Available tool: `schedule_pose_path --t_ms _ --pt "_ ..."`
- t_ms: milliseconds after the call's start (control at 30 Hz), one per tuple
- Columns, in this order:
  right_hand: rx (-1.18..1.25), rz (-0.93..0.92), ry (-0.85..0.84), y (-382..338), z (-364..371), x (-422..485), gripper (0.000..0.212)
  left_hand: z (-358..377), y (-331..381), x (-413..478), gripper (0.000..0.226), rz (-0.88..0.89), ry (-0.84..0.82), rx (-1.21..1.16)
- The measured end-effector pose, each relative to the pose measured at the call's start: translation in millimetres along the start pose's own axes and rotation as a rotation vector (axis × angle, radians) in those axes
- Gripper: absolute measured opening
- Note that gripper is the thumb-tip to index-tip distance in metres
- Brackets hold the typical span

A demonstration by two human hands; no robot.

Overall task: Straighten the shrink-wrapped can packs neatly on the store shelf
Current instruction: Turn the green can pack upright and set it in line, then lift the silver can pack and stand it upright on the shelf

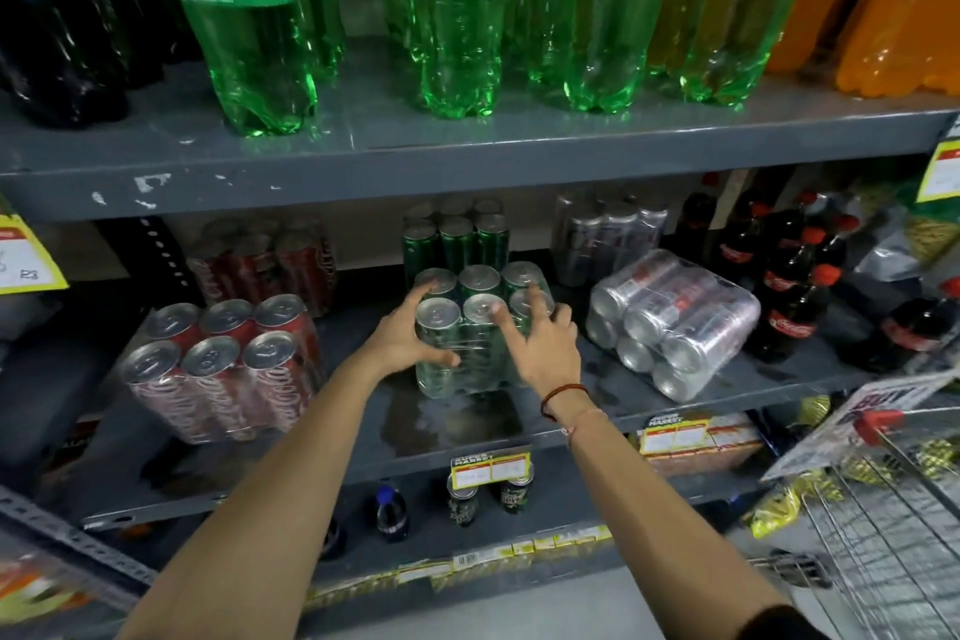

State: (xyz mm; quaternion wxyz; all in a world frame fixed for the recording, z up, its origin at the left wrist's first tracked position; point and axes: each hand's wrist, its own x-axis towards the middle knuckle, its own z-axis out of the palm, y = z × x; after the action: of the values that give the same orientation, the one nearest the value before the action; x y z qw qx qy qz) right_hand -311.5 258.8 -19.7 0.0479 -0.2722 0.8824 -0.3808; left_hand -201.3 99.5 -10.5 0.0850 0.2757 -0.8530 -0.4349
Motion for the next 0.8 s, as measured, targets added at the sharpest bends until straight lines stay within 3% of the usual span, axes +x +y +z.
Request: schedule_pose_path --t_ms 67,133,233,333,400,500,700,800 --pt "0.118 -0.008 0.020 6.6 -14.9 2.1 0.073 -7.1 13.0 1.6 0.114 -0.029 -0.094 0.029" --pt "0.201 -0.028 0.162 16.1 -39.3 6.3 0.072 -13.1 35.4 5.6 0.111 -0.026 -0.086 0.106" --pt "0.220 -0.034 0.414 44.6 -84.5 18.4 0.069 -5.1 84.0 14.5 0.098 0.103 0.086 0.124" --pt "0.169 0.094 0.508 89.2 -121.9 33.5 0.076 33.1 131.5 29.4 0.081 0.293 0.221 0.059" --pt "0.186 0.253 0.428 117.5 -136.7 41.9 0.086 67.8 154.8 44.9 0.074 0.345 0.148 0.040" --pt "0.274 0.417 0.205 147.3 -147.0 55.0 0.104 118.2 172.3 74.1 0.081 0.376 -0.062 0.196" --pt "0.359 0.455 -0.049 182.2 -156.6 89.7 0.122 165.9 168.7 120.7 0.112 0.260 -0.409 0.298" --pt "0.432 0.462 -0.116 180.1 -163.7 101.8 0.129 172.2 164.1 135.0 0.120 0.217 -0.437 0.412"
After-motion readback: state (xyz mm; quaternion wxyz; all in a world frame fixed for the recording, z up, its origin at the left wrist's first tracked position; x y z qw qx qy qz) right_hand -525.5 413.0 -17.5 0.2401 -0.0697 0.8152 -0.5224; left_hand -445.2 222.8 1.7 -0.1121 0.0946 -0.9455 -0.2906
